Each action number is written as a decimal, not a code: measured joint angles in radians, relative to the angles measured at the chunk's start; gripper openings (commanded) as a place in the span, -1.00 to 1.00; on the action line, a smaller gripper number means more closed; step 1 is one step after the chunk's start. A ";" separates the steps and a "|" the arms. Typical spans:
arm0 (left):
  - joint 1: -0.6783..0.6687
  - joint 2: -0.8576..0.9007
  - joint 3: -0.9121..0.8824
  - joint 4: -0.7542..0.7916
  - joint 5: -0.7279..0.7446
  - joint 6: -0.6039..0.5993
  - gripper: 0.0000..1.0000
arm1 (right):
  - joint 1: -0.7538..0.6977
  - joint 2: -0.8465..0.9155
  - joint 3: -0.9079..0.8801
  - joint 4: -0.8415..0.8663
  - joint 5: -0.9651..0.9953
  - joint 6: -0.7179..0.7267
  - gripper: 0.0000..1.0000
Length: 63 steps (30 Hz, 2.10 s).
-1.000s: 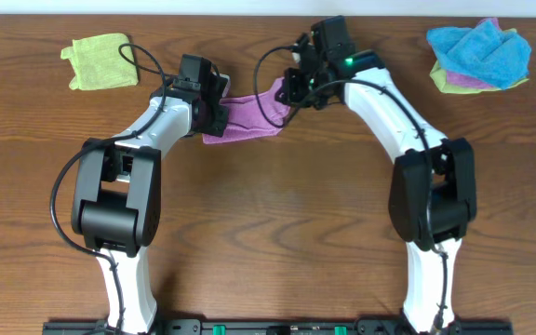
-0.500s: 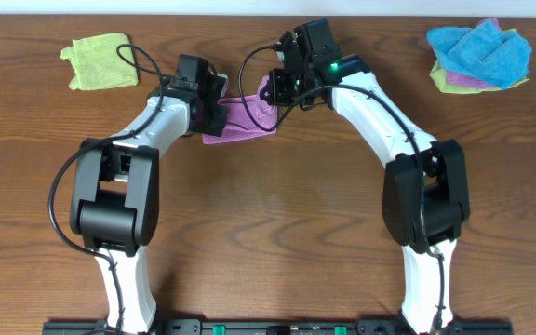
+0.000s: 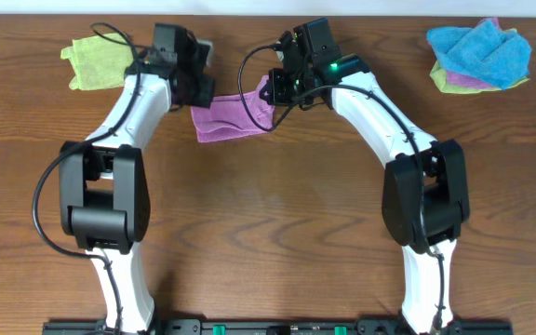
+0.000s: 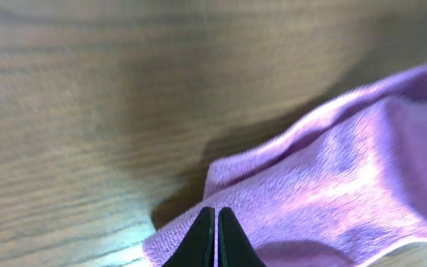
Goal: Fold the cloth
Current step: 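Fold the right end of the strip toward the left gripper, then carry the folded pink cloth left with the right gripper and release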
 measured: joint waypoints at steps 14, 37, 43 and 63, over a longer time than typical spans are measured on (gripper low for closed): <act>0.218 0.000 0.063 -0.055 0.097 -0.084 -0.89 | 0.089 0.000 0.000 0.060 0.018 -0.021 -0.97; 0.257 0.000 0.063 -0.109 0.159 -0.059 -0.89 | 0.169 0.069 0.000 0.187 0.072 -0.079 -0.97; 0.257 0.000 0.063 -0.109 0.159 -0.052 -0.89 | 0.199 0.096 0.000 0.216 0.062 -0.103 -0.97; 0.257 0.000 0.063 -0.109 0.150 -0.032 -0.89 | 0.212 0.122 0.000 0.227 0.069 -0.120 0.84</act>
